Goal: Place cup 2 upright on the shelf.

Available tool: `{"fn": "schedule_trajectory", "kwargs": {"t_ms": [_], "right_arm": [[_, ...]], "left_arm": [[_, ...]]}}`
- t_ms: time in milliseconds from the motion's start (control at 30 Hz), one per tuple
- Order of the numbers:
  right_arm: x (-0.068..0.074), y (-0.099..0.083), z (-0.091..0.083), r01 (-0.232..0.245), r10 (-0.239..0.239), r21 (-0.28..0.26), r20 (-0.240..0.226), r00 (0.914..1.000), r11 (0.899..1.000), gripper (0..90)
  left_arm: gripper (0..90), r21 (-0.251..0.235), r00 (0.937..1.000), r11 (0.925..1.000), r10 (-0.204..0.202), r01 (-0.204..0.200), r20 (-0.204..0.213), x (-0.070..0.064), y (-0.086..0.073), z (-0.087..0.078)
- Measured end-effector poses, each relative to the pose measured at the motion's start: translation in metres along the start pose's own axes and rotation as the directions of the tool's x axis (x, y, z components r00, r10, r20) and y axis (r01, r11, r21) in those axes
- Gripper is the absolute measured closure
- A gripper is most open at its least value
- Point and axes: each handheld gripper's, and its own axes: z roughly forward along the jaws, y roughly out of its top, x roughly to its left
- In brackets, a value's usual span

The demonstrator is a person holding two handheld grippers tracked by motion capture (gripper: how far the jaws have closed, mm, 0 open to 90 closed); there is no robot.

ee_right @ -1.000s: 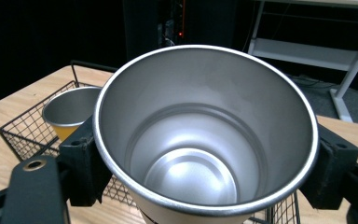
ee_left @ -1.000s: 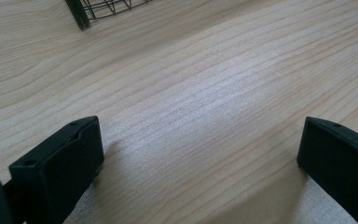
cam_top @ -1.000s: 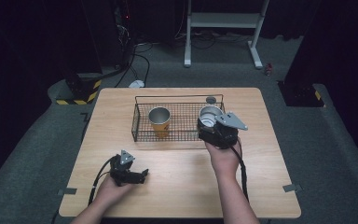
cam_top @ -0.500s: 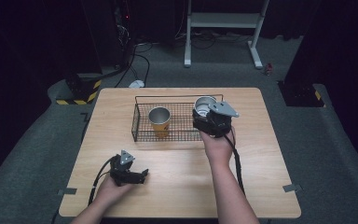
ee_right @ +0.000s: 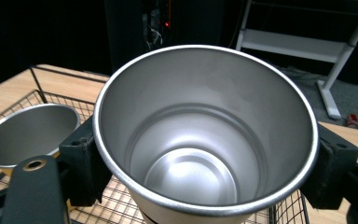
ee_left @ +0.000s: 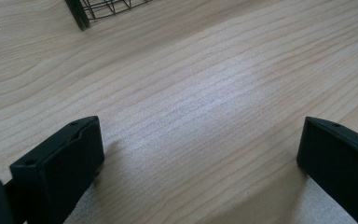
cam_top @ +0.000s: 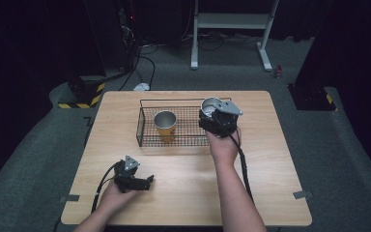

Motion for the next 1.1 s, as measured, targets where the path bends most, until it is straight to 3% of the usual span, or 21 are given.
{"fn": "schedule_trajectory", "kwargs": {"t_ms": [767, 1100], "right_arm": [[0.001, -0.023, 0.050, -0.020, 0.015, 0.128, 0.038, 0.9992, 0.992, 18.6], [0.003, -0.035, 0.072, -0.030, 0.023, 0.188, 0.044, 0.9988, 0.982, 18.6]], "left_arm": [[0.9, 0.000, 1.0000, 1.0000, 0.005, -0.005, 0.003, 0.000, 0.000, 0.000], [0.9, 0.001, 1.0000, 1.0000, 0.006, -0.006, 0.002, 0.000, 0.000, 0.000]]}}
